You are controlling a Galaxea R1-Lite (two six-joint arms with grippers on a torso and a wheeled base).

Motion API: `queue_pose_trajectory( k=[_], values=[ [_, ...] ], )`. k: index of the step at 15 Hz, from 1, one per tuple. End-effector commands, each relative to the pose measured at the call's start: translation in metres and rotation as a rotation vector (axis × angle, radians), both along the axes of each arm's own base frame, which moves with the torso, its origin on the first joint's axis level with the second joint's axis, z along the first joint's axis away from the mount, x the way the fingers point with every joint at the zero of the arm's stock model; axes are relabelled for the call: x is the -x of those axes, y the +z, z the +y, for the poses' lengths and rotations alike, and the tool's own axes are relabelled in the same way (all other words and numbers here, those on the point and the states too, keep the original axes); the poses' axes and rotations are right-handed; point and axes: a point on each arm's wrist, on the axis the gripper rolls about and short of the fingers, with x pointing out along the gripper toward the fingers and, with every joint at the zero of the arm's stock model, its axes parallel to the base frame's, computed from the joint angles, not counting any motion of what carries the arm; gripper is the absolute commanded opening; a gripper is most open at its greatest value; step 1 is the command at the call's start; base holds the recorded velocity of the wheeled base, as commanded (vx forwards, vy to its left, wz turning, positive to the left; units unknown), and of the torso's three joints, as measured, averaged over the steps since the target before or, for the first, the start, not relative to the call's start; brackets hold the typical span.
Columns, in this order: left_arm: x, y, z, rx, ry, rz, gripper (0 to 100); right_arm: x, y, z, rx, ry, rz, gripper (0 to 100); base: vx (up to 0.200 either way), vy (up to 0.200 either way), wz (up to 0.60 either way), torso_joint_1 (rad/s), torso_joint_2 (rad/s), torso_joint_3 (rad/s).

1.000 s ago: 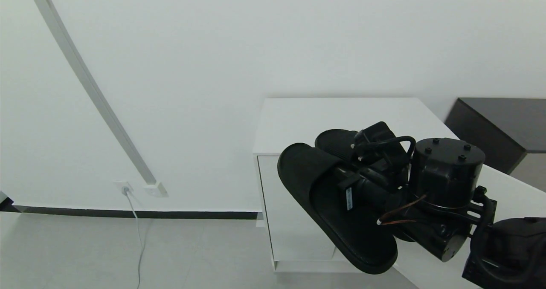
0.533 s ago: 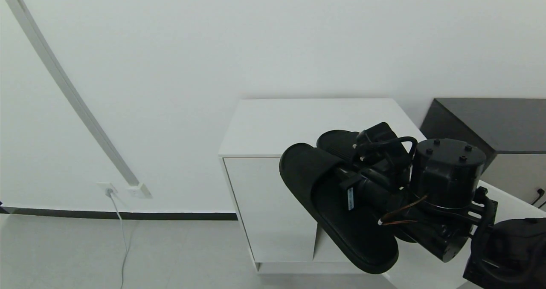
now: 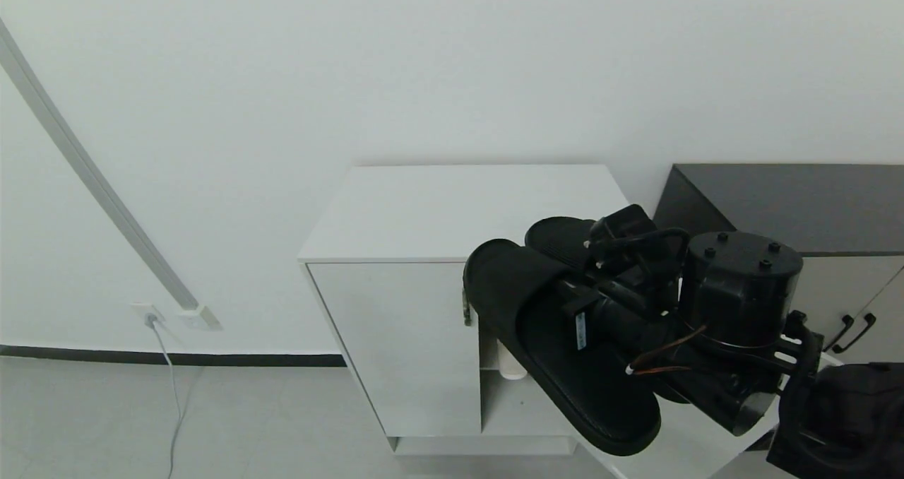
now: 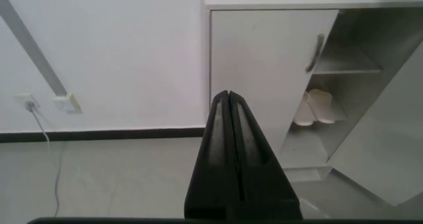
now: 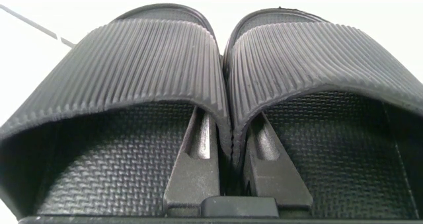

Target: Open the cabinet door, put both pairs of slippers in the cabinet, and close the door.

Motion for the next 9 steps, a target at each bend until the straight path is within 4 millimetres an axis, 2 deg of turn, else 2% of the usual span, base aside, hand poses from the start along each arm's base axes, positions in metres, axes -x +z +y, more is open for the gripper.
queue_pose_trajectory(
  k=[1, 9],
  values=[
    [-0.0001, 0.0001, 0.0000, 0.000, 0.001, 0.001, 0, -0.0007, -0.0009, -0.0005, 0.002, -0.002, 0.002, 0, 0.000, -0.200, 0.00, -0.012, 0.00, -0.002],
    [-0.0001, 0.0001, 0.0000, 0.002, 0.000, 0.001, 0, -0.0010, -0.0070, -0.0090, 0.007, 0.033, 0.009, 0, 0.000, 0.000, 0.00, 0.000, 0.00, 0.000]
  ],
)
